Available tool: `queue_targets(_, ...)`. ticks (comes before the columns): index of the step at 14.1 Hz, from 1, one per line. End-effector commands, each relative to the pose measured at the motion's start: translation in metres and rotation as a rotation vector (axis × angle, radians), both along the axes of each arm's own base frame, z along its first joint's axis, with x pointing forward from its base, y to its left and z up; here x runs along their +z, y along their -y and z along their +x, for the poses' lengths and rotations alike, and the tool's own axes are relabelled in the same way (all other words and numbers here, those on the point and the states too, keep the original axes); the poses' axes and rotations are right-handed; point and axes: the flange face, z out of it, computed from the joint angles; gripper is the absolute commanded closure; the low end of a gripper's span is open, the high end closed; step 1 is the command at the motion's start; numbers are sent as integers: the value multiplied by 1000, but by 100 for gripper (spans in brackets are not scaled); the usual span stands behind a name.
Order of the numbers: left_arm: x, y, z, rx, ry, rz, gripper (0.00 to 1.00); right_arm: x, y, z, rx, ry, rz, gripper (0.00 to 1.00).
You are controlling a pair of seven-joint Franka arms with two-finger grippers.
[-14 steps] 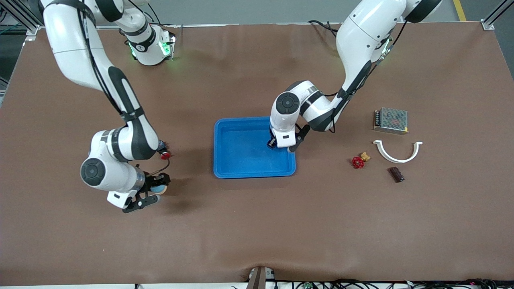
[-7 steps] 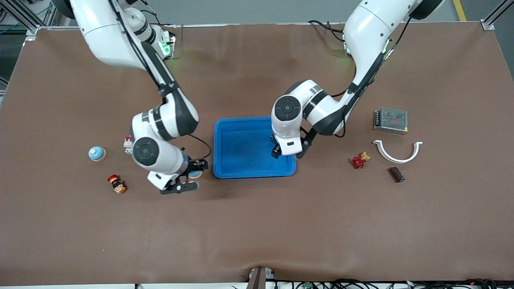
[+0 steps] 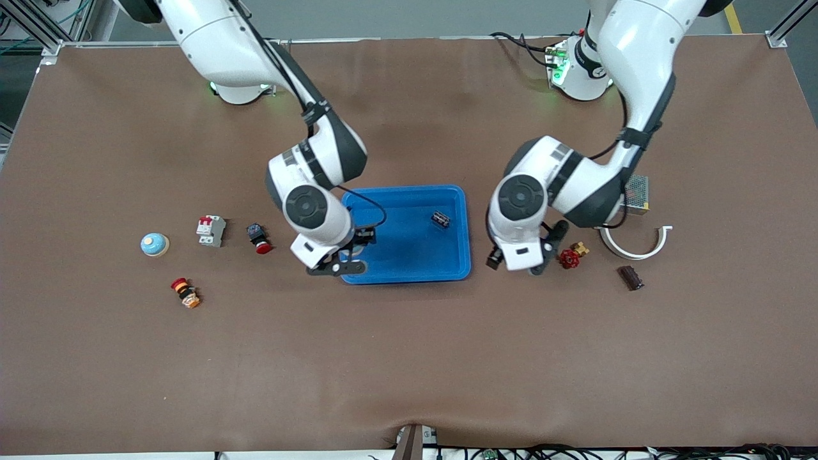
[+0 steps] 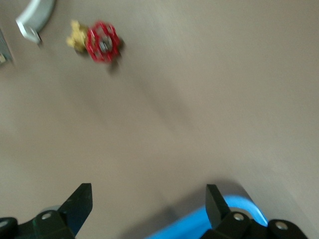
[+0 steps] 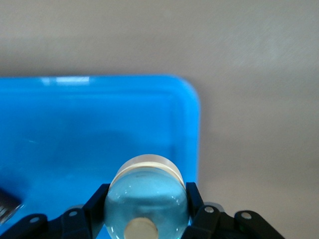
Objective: Place electrolytic capacitor and blue bell in tray
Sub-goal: 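Lower the bell into the tray while the left gripper reaches the capacitor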
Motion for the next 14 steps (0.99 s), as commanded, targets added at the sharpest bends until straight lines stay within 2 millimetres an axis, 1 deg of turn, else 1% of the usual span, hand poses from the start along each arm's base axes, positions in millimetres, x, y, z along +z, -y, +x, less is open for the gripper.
queue_targets(1, -2, -37, 10, -6, -24, 27, 0, 4, -13, -29, -19, -2, 0, 62)
queue_targets(3, -16, -70, 21, 15, -43, 45, 0, -9, -24, -43, -19, 19, 6, 62)
queue_targets(5, -38, -99, 28, 34, -72, 71, 0, -23, -27, -54, -17, 39, 11, 62)
queue_targets(8, -57, -138, 38, 55, -84, 112, 0, -45, -21, -74, -14, 86, 28, 62)
queue_targets(10, -73, -160, 42, 33, -91, 153, 0, -53, -19, -81, -12, 101, 33, 62)
queue_targets(11, -79, -168, 44, 15, -93, 168, 0, -56, -21, -85, -6, 101, 31, 62)
queue_targets(12, -82, -182, 48, 18, -93, 179, 0, -57, -21, -87, -3, 100, 30, 61)
queue_targets(14, -82, -205, 53, -12, -101, 172, 0, -58, -27, -98, 0, 96, 26, 61)
